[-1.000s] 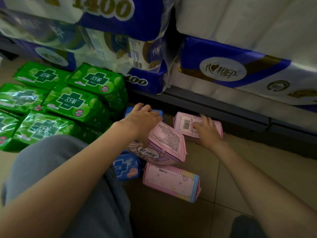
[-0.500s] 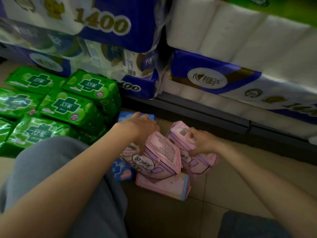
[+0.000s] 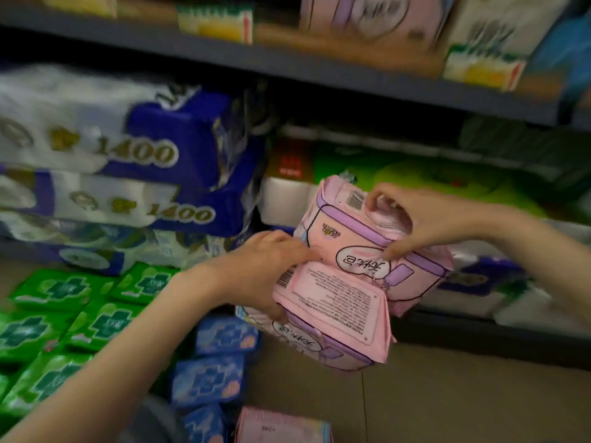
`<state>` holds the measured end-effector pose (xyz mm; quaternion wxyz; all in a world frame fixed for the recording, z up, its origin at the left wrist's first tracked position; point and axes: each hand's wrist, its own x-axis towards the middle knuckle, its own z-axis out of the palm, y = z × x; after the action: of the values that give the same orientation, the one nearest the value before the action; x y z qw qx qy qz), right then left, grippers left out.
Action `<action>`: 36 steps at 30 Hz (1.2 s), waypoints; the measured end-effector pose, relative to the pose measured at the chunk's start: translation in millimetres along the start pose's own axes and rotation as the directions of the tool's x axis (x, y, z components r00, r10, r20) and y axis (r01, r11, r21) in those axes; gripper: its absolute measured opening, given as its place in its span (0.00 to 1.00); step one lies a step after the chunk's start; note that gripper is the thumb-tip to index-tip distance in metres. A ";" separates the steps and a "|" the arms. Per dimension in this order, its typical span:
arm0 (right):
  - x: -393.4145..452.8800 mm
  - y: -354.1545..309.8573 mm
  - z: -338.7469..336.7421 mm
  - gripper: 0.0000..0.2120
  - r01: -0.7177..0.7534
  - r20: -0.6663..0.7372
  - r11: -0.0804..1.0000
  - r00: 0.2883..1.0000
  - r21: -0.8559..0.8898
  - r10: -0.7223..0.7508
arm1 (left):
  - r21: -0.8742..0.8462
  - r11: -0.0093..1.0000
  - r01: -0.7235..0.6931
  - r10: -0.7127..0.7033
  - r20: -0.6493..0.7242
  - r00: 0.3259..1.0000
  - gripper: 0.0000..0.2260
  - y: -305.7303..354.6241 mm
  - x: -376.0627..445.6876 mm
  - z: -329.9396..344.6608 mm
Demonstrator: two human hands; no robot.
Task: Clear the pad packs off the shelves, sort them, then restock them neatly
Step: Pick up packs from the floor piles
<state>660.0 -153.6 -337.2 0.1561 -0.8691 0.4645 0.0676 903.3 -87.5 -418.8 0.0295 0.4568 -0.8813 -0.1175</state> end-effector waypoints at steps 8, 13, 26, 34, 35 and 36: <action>-63.2 -20.4 -94.5 0.34 0.102 -0.505 0.980 0.863 0.169 -0.003 | 0.090 0.996 0.000 0.026 -0.286 0.958 0.37 15.7 -29.4 -127.7; -51.6 -34.0 -140.4 0.51 0.389 -0.886 0.886 0.462 0.251 0.049 | 0.164 0.984 0.071 0.011 -0.455 0.890 0.36 20.9 -47.4 -211.2; 49.1 -48.2 -203.2 0.48 0.719 -0.877 0.503 0.394 0.480 0.275 | 0.203 0.963 0.178 -0.090 -0.379 0.921 0.39 -24.5 12.4 -307.2; 3.3 -46.7 -237.1 0.40 0.414 -0.875 0.895 0.480 0.168 -0.058 | 0.211 0.970 0.124 -0.070 -0.247 0.967 0.38 -21.5 27.0 -329.3; -1.4 -50.2 -242.2 0.36 0.386 -0.831 0.908 0.549 0.161 -0.086 | 0.208 0.971 0.122 -0.070 -0.243 0.967 0.37 -20.7 27.6 -328.7; -3.5 -50.8 -246.3 0.34 0.355 -0.801 0.924 0.589 0.142 -0.104 | 0.200 0.972 0.121 -0.070 -0.244 0.967 0.37 -20.0 27.2 -327.7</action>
<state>693.3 -206.7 -93.7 0.0706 -0.8317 0.3727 -0.4054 955.8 -179.6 -106.9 0.0790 0.5100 -0.8560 0.0314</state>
